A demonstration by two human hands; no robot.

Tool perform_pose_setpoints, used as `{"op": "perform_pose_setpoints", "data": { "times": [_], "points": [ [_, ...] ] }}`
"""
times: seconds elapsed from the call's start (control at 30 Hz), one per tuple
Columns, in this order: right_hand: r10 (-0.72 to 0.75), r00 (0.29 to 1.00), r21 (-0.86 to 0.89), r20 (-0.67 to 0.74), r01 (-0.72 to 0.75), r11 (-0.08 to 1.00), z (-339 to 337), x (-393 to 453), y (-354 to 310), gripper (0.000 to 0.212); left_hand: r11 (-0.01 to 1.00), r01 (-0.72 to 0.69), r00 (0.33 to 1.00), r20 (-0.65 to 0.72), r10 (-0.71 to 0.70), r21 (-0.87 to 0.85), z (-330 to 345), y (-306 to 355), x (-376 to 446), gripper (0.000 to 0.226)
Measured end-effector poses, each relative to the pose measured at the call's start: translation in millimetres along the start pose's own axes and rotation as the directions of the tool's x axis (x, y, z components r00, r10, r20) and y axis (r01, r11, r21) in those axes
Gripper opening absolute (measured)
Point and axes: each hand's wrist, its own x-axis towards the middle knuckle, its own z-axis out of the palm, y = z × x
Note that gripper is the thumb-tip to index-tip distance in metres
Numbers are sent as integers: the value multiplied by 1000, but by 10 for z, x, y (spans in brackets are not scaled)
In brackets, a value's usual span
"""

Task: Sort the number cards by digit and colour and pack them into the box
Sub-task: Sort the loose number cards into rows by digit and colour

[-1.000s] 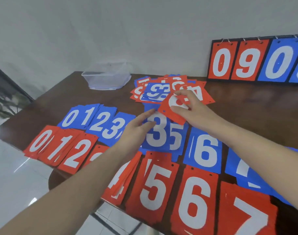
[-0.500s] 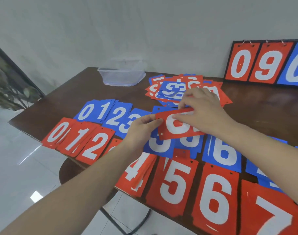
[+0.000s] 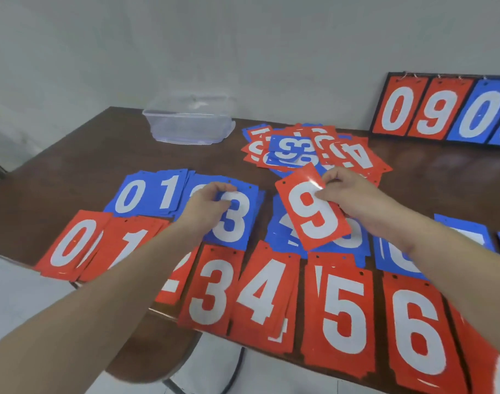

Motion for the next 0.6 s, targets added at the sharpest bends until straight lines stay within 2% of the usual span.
{"op": "perform_pose_setpoints", "data": {
  "times": [0.1, 0.17, 0.23, 0.3, 0.37, 0.5, 0.6],
  "points": [
    [52, 999, 130, -10, -50, 990, 40, -15, 51, 44, 972, -87, 996, 43, 80, 216, -7, -47, 219, 30],
    [48, 999, 152, -18, -45, 987, 35, -29, 98, 64, 940, -151, 988, 77, 133, 307, 13, -93, 344, 33],
    [45, 998, 154, -43, -38, 987, 4, -64, 138, 76, 868, -249, 968, 125, 215, 429, 34, -163, 451, 35],
    [35, 997, 143, -67, -26, 989, -59, -135, 164, 72, 748, -294, 955, 141, 263, 595, 68, -209, 516, 36],
    [22, 997, 112, -73, -14, 994, -164, -241, 198, 60, 688, -303, 947, 125, 297, 659, 122, -188, 485, 39],
    [33, 995, 55, -98, -27, 998, -496, -532, 364, 37, 676, -450, 882, 171, 439, 583, 374, -49, 276, 33],
    [43, 981, 36, -188, -37, 999, -828, -737, 621, 31, 641, -550, 831, 270, 487, 535, 713, 114, 42, 28]
  ]
}}
